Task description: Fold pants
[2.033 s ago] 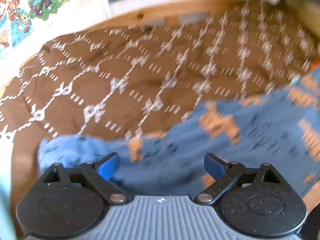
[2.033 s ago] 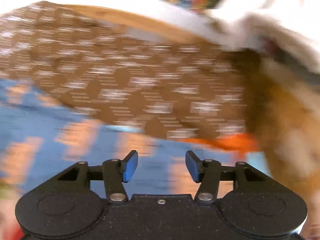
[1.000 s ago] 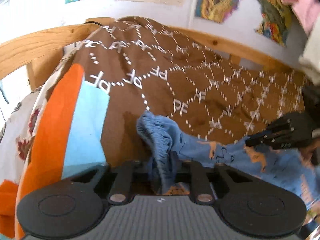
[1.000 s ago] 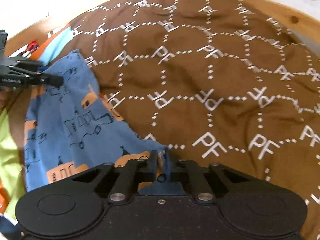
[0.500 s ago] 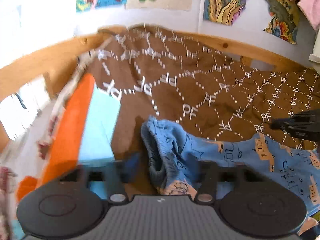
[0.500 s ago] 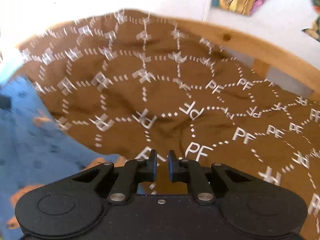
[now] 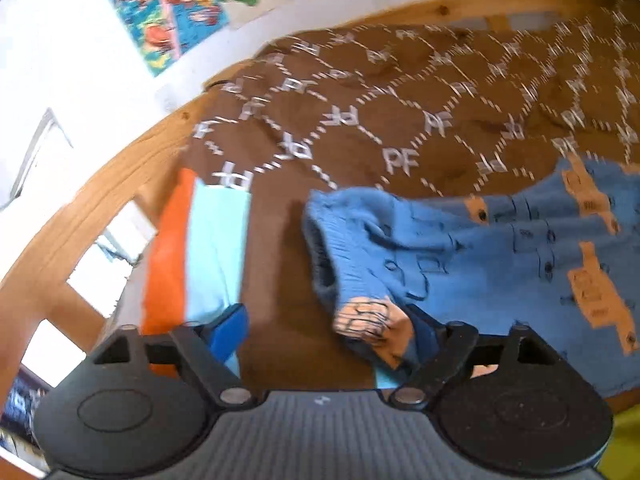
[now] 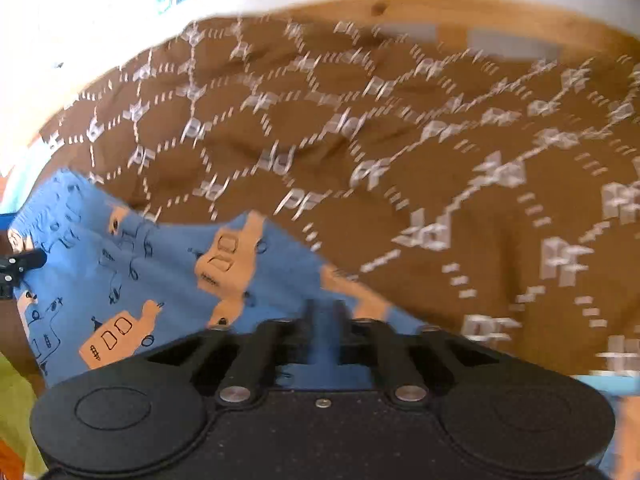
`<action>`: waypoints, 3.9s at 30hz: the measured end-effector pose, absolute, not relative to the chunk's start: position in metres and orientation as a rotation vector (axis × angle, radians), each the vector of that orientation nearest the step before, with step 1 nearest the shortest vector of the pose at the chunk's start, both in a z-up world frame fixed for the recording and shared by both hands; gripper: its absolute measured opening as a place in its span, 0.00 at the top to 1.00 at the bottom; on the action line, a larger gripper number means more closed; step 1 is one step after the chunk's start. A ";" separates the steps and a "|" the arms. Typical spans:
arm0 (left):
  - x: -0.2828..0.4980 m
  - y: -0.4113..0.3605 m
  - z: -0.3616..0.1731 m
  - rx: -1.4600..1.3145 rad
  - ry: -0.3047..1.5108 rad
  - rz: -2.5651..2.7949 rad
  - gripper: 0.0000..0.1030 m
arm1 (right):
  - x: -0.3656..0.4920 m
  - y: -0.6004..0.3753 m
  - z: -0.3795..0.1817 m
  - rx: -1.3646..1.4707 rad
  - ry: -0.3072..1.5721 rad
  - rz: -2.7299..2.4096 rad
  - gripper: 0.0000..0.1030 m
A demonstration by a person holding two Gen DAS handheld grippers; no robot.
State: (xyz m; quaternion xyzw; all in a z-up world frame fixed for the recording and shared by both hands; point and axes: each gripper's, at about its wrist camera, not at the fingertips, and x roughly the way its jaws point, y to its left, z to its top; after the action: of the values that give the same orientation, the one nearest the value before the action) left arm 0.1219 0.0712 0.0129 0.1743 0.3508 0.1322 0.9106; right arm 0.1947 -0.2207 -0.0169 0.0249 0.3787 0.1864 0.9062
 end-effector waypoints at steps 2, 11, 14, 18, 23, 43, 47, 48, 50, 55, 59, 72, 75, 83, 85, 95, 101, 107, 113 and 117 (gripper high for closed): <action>0.123 0.064 0.025 0.321 0.699 0.258 0.07 | 0.172 -0.235 -0.002 0.037 0.742 0.340 0.53; 0.177 -0.090 0.038 0.240 0.606 -0.400 0.00 | 0.019 -0.337 0.027 0.128 0.639 -0.258 0.18; 0.201 -0.163 0.031 0.200 0.622 -0.669 0.00 | -0.010 -0.365 0.020 0.190 0.644 -0.363 0.18; 0.218 -0.256 0.019 0.268 0.639 -0.901 0.00 | -0.018 -0.386 0.010 0.231 0.665 -0.389 0.18; 0.237 -0.332 -0.010 0.380 0.682 -0.989 0.00 | -0.011 -0.405 0.007 0.321 0.681 -0.364 0.22; 0.242 -0.370 0.010 0.254 1.077 -0.981 0.46 | -0.025 -0.437 -0.007 0.667 0.491 -0.487 0.86; 0.244 -0.381 0.016 0.170 1.173 -1.014 0.22 | -0.010 -0.394 0.009 0.295 0.520 -0.452 0.87; 0.245 -0.383 0.017 0.148 1.190 -1.005 0.14 | -0.006 -0.383 0.010 0.212 0.527 -0.443 0.88; 0.244 -0.388 0.017 0.136 1.199 -0.977 0.13 | 0.001 -0.361 0.009 0.037 0.543 -0.434 0.88; 0.247 -0.406 0.011 0.192 1.232 -0.917 0.13 | 0.010 -0.331 0.001 -0.185 0.574 -0.405 0.88; 0.236 -0.417 0.008 0.254 1.232 -0.933 0.14 | 0.015 -0.315 -0.005 -0.299 0.590 -0.386 0.88; 0.216 -0.359 0.014 0.140 1.140 -0.950 0.90 | 0.008 -0.289 0.003 -0.365 0.552 -0.305 0.90; 0.217 -0.318 0.020 0.035 1.138 -0.955 0.90 | 0.004 -0.279 0.015 -0.347 0.525 -0.248 0.90; 0.218 -0.201 0.017 -0.136 1.124 -0.895 0.90 | 0.006 -0.233 0.028 -0.275 0.513 -0.023 0.90; 0.218 -0.179 0.006 -0.172 1.131 -0.860 0.90 | 0.009 -0.219 0.025 -0.281 0.524 0.029 0.90; 0.214 -0.121 -0.055 -0.350 1.105 -0.817 0.78 | 0.027 -0.182 -0.004 -0.282 0.638 0.127 0.88; 0.213 -0.118 -0.060 -0.378 1.099 -0.824 0.69 | 0.032 -0.178 -0.013 -0.293 0.671 0.116 0.79; 0.211 -0.121 -0.058 -0.360 1.103 -0.788 0.71 | 0.036 -0.180 -0.015 -0.273 0.689 0.121 0.73; 0.212 -0.121 -0.059 -0.357 1.120 -0.762 0.79 | 0.036 -0.180 -0.015 -0.247 0.698 0.123 0.73; 0.211 -0.121 -0.058 -0.336 1.120 -0.753 0.87 | 0.038 -0.181 -0.014 -0.219 0.710 0.126 0.74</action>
State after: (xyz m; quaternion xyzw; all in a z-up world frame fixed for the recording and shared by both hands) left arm 0.2111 -0.1213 -0.0580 -0.1548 0.5161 -0.3471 0.7676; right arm 0.0383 -0.1814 -0.0137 -0.1067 0.3465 0.0616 0.9299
